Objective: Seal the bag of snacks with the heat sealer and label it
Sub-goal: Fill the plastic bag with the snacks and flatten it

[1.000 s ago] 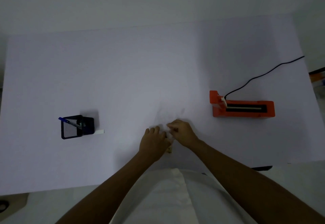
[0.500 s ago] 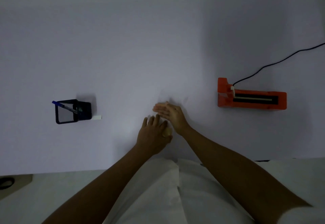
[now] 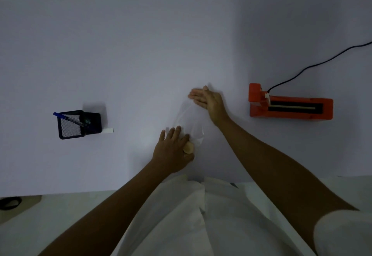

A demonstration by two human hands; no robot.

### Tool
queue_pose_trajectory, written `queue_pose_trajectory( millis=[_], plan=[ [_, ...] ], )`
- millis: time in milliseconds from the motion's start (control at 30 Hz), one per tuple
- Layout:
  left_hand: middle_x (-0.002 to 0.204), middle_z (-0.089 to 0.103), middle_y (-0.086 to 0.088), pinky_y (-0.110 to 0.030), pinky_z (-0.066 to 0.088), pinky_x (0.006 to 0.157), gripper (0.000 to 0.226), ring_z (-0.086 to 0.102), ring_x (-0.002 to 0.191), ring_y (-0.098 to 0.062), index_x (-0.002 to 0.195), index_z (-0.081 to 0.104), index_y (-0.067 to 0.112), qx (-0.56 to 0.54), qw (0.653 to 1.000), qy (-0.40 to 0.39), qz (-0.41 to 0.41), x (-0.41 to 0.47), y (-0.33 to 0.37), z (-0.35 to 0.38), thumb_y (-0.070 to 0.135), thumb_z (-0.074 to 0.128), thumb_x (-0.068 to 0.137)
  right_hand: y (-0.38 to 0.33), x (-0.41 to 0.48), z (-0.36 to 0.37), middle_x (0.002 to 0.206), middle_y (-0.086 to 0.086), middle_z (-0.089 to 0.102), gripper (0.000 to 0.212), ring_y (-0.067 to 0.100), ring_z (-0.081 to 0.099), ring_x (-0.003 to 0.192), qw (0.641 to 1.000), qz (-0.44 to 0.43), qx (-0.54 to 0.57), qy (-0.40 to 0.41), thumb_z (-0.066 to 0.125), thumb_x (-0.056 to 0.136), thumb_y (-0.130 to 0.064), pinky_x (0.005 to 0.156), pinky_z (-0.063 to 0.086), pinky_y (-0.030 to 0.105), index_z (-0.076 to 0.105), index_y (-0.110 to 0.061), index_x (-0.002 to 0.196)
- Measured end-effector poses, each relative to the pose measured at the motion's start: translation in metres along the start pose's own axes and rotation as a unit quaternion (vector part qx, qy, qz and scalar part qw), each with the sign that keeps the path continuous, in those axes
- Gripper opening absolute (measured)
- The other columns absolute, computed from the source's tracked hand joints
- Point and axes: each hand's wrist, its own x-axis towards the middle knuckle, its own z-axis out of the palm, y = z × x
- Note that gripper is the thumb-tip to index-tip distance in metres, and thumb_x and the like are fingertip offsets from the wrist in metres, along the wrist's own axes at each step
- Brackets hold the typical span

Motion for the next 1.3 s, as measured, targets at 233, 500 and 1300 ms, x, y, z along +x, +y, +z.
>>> queue_pose_trajectory(
  millis=[233,500,1300],
  plan=[
    [0.153,0.031,-0.012,-0.053,0.025,0.113,0.076,0.032,0.138,-0.033,0.14,0.04,0.022,0.002,1.0,0.021,0.001,0.003,0.001,0.002,0.064,0.047,0.078,-0.027,0.013,-0.006,0.114,0.021,0.069,0.052,0.024,0.069,0.108,0.995,-0.057,0.039,0.068,0.03,0.107,-0.031,0.095,0.053,0.028,0.061,0.01,0.121],
    [0.15,0.034,-0.01,-0.054,0.027,0.112,0.074,0.036,0.136,-0.029,0.138,0.041,0.025,0.015,0.999,0.028,0.008,0.005,0.0,0.002,0.068,0.045,0.078,0.03,-0.049,0.039,0.109,0.019,0.072,0.05,0.026,0.069,0.107,0.996,0.009,-0.029,-0.083,0.029,0.107,-0.028,0.097,0.053,0.034,0.068,0.003,0.112],
    [0.155,0.029,-0.011,-0.059,0.024,0.111,0.079,0.032,0.14,-0.029,0.142,0.037,0.024,0.045,0.999,0.014,0.014,0.005,0.001,-0.003,0.069,0.043,0.078,0.05,-0.091,0.024,0.106,0.013,0.074,0.049,0.027,0.07,0.107,0.994,0.057,0.086,0.034,0.028,0.108,-0.029,0.09,0.056,0.031,0.068,0.001,0.113]
  ],
)
